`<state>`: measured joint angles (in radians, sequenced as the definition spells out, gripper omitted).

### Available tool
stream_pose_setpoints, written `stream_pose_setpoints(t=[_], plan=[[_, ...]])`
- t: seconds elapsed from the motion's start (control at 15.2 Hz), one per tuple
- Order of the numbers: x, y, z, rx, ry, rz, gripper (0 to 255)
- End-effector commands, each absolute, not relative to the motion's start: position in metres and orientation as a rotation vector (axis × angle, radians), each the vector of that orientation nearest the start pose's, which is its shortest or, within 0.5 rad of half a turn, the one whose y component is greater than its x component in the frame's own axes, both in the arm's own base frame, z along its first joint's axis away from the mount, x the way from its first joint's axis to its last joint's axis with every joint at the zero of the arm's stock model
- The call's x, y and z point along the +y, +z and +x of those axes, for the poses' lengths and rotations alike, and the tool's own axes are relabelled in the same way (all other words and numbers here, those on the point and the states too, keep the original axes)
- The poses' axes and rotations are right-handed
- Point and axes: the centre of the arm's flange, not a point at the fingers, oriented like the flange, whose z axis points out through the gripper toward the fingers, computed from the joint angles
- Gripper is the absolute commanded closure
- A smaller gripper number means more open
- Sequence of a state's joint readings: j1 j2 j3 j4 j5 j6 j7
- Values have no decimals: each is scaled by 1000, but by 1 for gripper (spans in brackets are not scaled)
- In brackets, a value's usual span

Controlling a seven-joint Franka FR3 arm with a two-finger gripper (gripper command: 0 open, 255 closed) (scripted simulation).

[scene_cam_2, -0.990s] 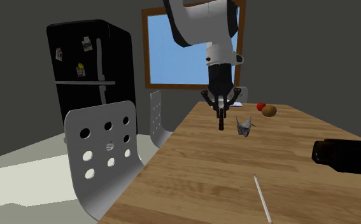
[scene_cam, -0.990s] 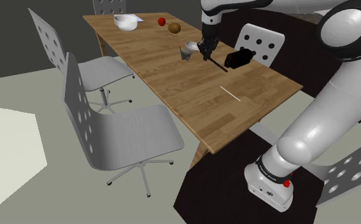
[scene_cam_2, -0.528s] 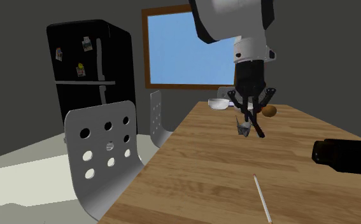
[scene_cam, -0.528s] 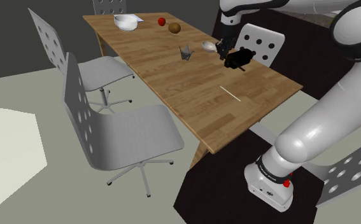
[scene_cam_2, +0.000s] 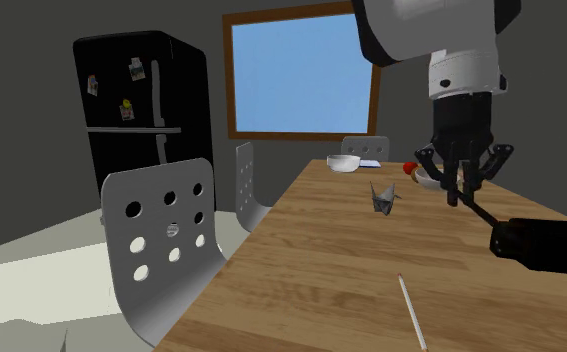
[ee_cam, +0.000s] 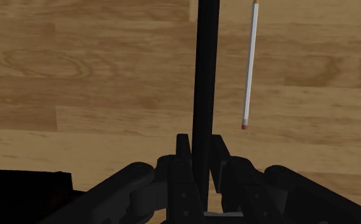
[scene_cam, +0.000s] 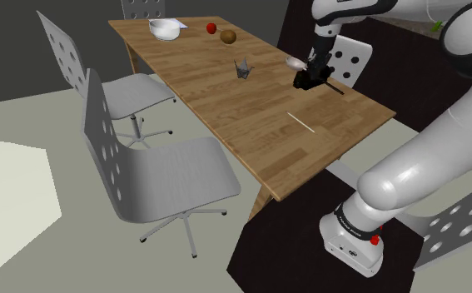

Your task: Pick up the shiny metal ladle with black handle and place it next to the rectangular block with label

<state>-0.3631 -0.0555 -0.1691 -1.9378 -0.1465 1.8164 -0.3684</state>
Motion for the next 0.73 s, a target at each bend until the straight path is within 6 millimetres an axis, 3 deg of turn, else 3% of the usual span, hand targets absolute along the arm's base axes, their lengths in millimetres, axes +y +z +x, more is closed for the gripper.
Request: stream_pose_setpoints(t=[0.0,0.07,0.66], plan=[[-306,503,444,196,188,-3220,255],[-320,503,435,196,188,-3220,255],[-320,455,435,196,188,-3220,255]])
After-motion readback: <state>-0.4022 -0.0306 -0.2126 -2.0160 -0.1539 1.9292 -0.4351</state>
